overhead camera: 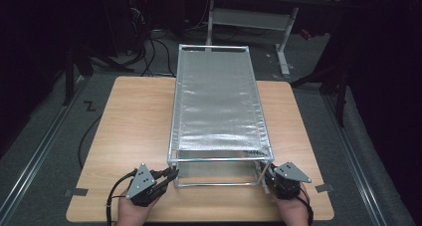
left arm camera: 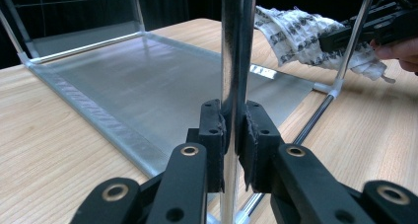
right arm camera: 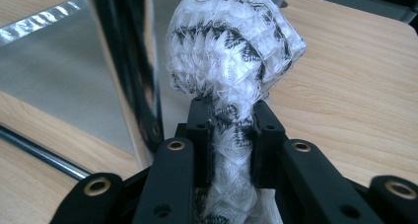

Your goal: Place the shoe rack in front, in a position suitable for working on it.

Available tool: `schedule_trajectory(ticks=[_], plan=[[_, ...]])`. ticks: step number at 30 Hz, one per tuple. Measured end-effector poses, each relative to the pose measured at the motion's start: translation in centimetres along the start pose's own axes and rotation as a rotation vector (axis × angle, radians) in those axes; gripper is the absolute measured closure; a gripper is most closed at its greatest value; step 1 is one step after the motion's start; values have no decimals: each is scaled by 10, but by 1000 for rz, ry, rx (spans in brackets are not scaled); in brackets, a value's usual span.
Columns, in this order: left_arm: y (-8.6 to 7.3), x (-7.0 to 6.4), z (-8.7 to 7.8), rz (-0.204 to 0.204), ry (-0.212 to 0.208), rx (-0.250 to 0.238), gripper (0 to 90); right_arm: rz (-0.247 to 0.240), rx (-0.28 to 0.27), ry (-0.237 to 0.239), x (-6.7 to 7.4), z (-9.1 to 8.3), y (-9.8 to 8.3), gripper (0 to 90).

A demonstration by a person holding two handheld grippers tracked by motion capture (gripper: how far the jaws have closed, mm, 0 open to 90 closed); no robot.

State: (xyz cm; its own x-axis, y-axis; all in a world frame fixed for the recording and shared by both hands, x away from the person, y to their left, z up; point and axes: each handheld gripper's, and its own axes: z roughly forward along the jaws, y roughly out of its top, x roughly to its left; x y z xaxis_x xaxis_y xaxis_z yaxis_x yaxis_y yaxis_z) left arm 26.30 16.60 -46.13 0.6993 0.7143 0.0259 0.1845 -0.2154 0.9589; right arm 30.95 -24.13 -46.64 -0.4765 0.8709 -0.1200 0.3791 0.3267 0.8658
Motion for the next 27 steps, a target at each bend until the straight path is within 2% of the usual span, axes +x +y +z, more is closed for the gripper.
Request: schedule_trajectory(ticks=[8, 15, 18, 21, 23, 27], plan=[[0, 6, 4, -16, 5, -7, 804, -11, 9, 11, 7, -8, -4, 762], [3, 19, 20, -36, 17, -17, 804, -7, 8, 28, 15, -26, -12, 761], [4, 27, 26, -43, 37, -23, 803, -4, 7, 45, 26, -33, -14, 760], [5, 39, 34, -61, 58, -30, 802, -35, 4, 57, 39, -39, -14, 758], [5, 45, 38, -60, 73, -35, 802, -63, 3, 64, 50, -42, -14, 754], [5, 60, 46, -70, 117, -49, 802, -86, 0, 39, 61, -46, -14, 750]])
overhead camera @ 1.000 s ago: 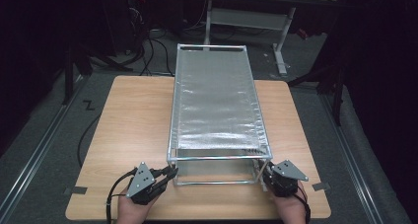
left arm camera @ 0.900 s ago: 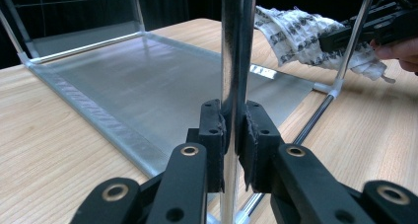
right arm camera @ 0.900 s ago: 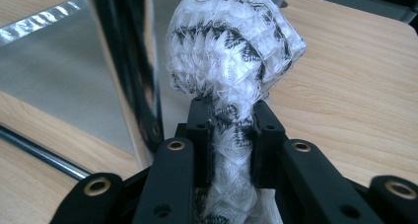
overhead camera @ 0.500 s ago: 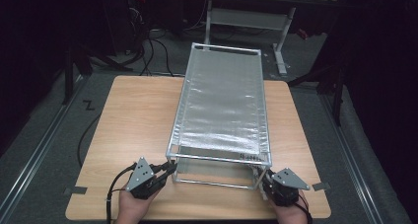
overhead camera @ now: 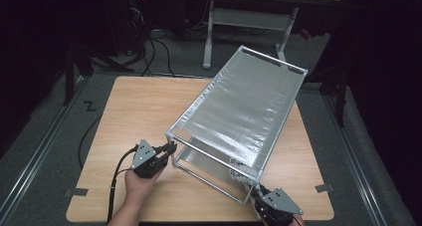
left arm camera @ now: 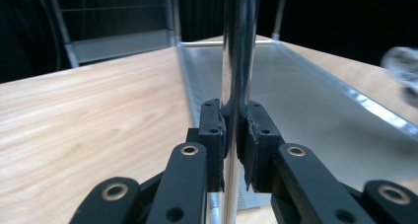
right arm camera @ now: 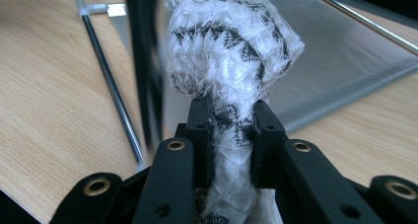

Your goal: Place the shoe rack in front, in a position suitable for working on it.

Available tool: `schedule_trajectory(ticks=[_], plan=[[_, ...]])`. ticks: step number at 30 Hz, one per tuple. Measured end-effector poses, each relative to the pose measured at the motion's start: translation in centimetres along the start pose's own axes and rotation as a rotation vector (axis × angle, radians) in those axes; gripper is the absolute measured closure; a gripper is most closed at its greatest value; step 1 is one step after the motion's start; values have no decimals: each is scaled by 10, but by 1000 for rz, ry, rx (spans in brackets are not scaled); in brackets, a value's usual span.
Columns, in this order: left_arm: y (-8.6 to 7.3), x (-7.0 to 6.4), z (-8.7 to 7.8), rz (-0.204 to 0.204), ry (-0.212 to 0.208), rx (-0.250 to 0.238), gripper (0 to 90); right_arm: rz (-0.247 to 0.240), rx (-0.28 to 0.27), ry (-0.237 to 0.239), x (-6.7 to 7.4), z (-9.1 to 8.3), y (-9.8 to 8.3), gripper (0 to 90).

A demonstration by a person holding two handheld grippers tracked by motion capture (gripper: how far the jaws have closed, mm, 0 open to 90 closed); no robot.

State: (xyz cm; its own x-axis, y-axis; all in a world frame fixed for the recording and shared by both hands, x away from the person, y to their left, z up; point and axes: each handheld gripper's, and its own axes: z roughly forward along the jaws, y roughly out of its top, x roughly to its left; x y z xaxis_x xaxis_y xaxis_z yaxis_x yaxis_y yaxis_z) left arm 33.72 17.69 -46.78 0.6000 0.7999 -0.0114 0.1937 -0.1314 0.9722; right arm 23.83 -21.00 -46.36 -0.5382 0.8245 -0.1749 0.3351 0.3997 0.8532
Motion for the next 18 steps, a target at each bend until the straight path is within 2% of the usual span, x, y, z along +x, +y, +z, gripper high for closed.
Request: schedule_trajectory(ticks=[3, 8, 11, 13, 18], plan=[[1, 12, 3, -11, 46, 1, 801, 19, -5, -21, -3, -4, -2, 749], [-4, 30, 1, -55, 116, 13, 789, 68, 12, -26, -15, -7, -9, 748], [-7, 32, -1, -70, 124, 23, 743, 70, 20, -26, -18, -4, -11, 742], [-7, 31, -5, -72, 134, 18, 674, 69, 30, -20, -20, -1, -12, 732], [-8, 25, -18, -50, 147, 27, 568, 98, 59, 13, -25, 12, -13, 740]])
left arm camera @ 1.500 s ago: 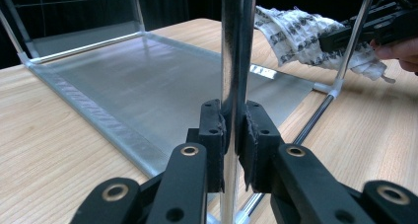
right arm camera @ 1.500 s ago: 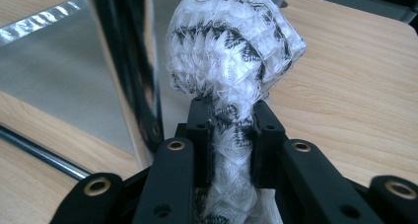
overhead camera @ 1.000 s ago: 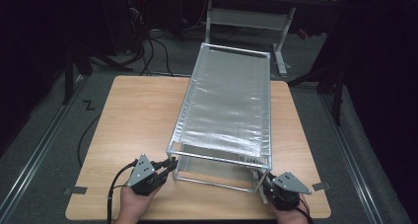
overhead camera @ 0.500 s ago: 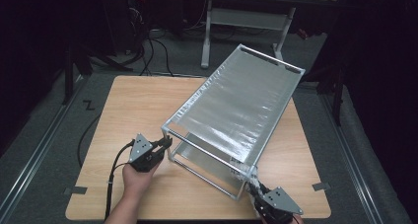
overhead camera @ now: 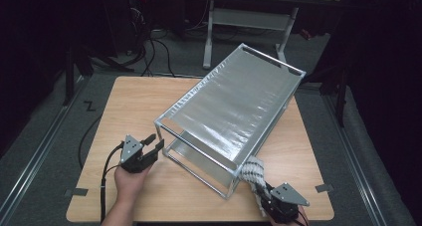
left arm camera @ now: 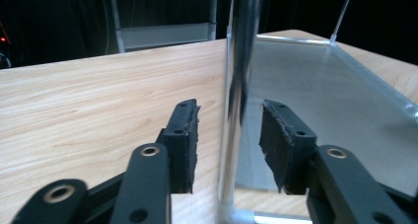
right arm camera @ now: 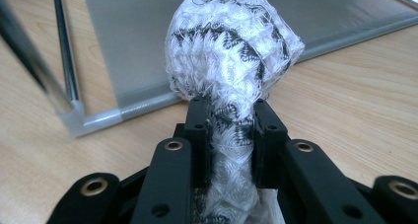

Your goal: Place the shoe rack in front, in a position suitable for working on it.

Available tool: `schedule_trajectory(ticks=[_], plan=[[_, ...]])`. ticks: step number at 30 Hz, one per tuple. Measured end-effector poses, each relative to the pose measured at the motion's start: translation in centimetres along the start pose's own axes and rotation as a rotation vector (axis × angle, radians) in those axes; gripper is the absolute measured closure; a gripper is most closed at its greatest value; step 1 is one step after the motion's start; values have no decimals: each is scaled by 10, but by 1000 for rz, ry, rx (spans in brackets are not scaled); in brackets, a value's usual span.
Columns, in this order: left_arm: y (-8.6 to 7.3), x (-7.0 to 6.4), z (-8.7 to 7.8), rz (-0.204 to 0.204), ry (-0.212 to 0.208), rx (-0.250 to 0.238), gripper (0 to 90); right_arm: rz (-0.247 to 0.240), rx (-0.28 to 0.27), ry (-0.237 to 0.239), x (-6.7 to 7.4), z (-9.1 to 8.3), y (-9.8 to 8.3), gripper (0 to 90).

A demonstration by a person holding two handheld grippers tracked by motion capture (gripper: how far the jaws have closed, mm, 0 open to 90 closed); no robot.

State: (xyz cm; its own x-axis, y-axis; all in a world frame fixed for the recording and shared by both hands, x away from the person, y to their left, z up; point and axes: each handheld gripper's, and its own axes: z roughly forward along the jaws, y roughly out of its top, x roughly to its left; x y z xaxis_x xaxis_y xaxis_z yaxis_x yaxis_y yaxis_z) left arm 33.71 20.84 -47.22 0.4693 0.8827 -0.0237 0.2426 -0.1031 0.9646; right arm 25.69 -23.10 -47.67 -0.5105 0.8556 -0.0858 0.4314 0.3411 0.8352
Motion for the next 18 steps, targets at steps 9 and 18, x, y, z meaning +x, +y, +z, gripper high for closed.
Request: schedule_trajectory(ticks=[9, 18], plan=[[-6, -14, -33, -17, -62, 36, 501, 48, -14, 2, -16, 20, 9, 749], [-4, -61, -40, 75, -193, 61, 450, 76, -16, 6, -28, 33, 16, 750]])
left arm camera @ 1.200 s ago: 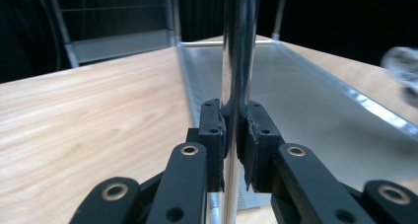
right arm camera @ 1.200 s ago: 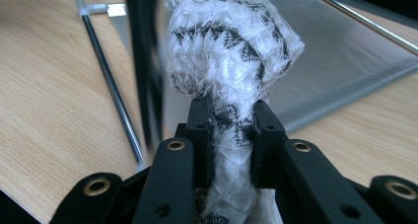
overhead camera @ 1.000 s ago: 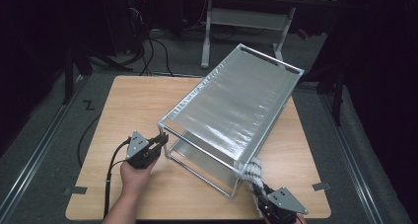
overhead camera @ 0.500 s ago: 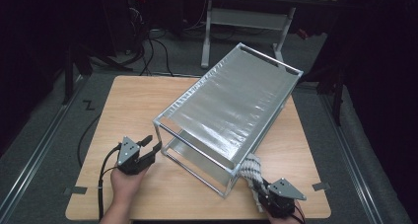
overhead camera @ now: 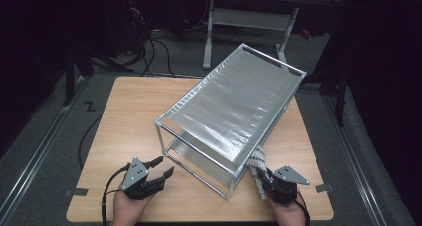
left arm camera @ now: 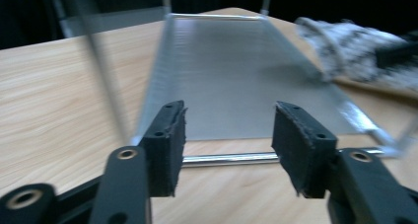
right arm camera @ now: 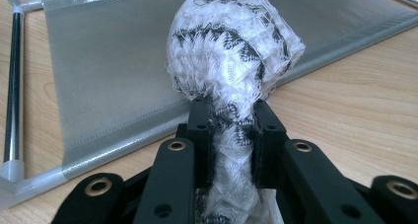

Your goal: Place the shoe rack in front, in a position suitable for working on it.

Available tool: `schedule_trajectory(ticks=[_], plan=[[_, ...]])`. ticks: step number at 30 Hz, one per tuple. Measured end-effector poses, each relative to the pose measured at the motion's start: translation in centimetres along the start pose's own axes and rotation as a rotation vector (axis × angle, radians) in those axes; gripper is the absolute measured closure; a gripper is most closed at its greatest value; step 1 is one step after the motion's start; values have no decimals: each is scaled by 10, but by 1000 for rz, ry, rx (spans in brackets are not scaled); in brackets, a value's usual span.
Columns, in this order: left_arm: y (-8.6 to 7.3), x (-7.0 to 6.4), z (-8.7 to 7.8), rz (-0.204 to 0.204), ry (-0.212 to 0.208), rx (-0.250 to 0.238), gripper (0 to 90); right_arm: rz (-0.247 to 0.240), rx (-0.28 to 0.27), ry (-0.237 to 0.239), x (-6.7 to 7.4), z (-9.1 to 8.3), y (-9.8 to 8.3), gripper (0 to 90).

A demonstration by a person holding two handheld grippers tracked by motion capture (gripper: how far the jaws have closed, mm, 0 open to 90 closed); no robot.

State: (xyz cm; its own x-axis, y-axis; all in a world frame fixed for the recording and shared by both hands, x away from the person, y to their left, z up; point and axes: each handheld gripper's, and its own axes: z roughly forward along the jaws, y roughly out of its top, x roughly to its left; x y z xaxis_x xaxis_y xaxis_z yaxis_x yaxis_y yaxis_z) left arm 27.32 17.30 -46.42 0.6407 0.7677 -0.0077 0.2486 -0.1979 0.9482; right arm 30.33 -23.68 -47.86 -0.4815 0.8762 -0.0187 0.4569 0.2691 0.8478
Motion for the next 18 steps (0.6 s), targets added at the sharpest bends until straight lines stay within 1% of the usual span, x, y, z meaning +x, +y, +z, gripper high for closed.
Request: schedule_trajectory(ticks=[3, 4, 9, 14, 17, 18], plan=[[4, -18, 6, 79, -41, 6, 444, -4, 7, 5, 0, 2, -1, 748], [6, -24, 9, 94, -55, 4, 435, -5, 8, 7, 0, 2, -1, 746], [13, -46, 19, 113, -164, -11, 406, -7, 12, 2, 0, -2, -3, 743], [17, -69, 33, 134, -230, -6, 359, -2, 9, -16, -1, -10, -8, 742], [19, -80, 41, 139, -273, 4, 343, 1, 12, -27, -2, -13, -10, 741], [19, -83, 44, 143, -281, 6, 341, 7, 14, -31, -3, -15, -12, 741]])
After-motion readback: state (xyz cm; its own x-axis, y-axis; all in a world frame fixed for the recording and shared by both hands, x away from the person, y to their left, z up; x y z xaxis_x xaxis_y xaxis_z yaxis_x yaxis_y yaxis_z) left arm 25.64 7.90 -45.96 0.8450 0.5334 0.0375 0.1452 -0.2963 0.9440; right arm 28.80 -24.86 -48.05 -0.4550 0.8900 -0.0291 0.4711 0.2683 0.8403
